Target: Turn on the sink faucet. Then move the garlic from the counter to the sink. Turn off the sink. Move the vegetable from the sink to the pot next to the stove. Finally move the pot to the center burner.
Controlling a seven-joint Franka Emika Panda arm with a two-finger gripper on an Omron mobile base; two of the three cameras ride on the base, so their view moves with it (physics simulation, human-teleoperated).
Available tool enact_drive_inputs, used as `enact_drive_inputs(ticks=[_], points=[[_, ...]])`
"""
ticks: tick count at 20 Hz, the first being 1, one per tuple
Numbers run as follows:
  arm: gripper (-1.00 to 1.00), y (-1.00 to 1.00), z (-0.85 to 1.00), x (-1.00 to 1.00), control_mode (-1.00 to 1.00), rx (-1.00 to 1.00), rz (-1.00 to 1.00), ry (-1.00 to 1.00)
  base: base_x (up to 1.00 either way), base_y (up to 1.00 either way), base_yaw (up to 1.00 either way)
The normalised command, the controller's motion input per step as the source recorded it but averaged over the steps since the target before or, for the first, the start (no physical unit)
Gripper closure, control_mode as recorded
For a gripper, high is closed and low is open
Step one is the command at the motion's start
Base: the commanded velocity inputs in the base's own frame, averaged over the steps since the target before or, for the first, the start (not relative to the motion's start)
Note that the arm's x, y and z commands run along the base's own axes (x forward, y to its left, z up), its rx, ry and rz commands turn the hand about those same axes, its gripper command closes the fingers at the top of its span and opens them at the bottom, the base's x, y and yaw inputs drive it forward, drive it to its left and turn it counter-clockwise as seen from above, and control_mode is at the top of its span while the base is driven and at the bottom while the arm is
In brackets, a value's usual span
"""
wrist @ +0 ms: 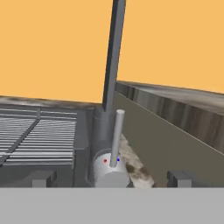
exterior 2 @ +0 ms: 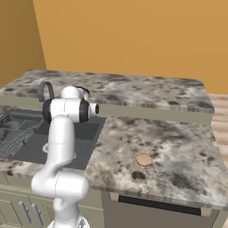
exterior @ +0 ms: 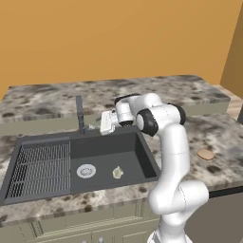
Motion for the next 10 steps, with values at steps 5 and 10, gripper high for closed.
enact_drive_inputs(ticks=[5, 10], points=[[-1.0, -0.3, 0.0, -0.41, -1.0, 0.05, 0.0, -0.05, 0.0, 0.0, 0.0], [-1.0, -0.12, 0.15, -0.71, -1.0, 0.05, -0.02, -0.04, 0.0, 0.0, 0.0]])
